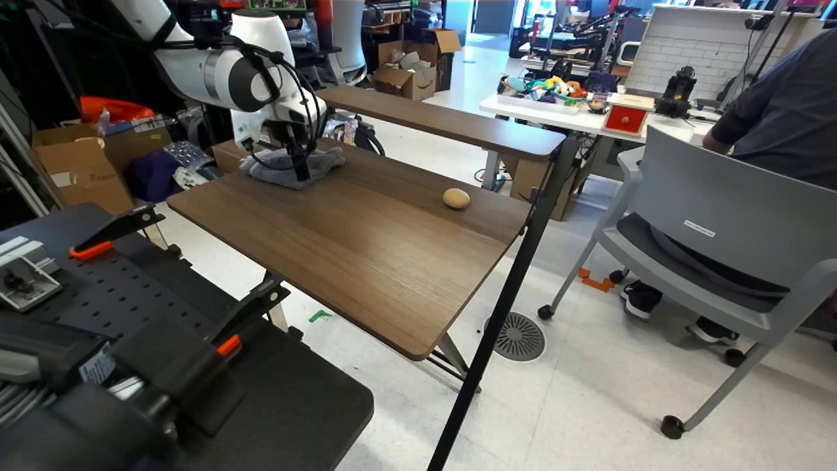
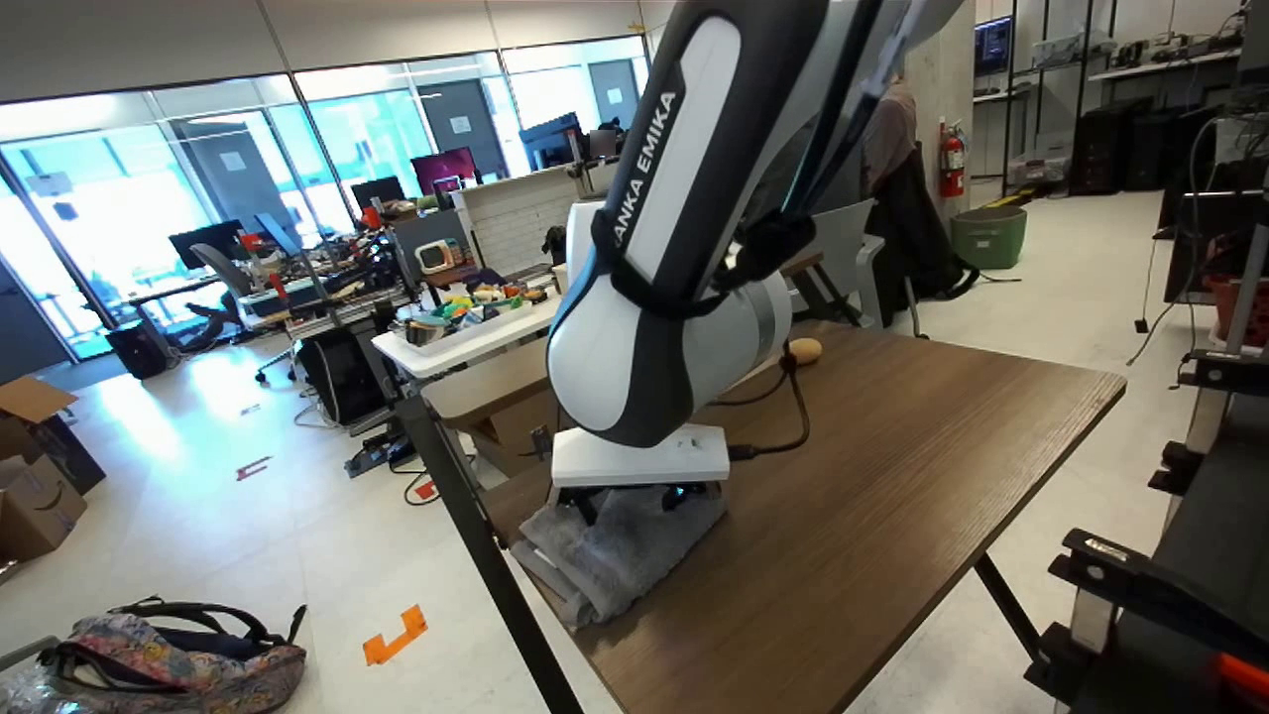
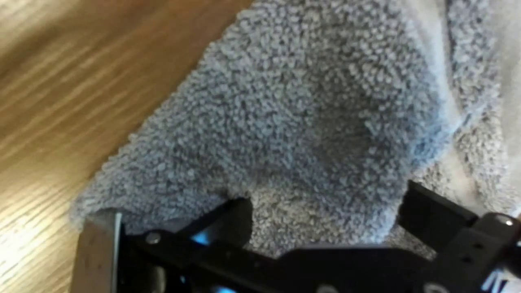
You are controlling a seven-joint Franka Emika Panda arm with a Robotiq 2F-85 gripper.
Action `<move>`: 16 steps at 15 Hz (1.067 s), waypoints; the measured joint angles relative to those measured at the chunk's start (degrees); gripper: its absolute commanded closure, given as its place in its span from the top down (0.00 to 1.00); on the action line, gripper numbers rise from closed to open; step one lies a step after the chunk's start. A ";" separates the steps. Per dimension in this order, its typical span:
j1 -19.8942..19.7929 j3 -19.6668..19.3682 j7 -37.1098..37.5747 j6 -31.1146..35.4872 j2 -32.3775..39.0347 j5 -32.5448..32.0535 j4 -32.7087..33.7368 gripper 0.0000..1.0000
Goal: Move the plush toy and wipe the table with the cloth
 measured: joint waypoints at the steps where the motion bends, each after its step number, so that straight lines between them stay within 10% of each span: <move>1: -0.68 0.78 -2.98 -0.50 -1.52 0.00 -2.38 1.00; 10: -6.54 1.44 -29.85 -6.87 -22.38 -2.94 -29.57 1.00; 16: -6.57 1.05 -34.96 -3.49 -31.87 -10.40 -44.38 1.00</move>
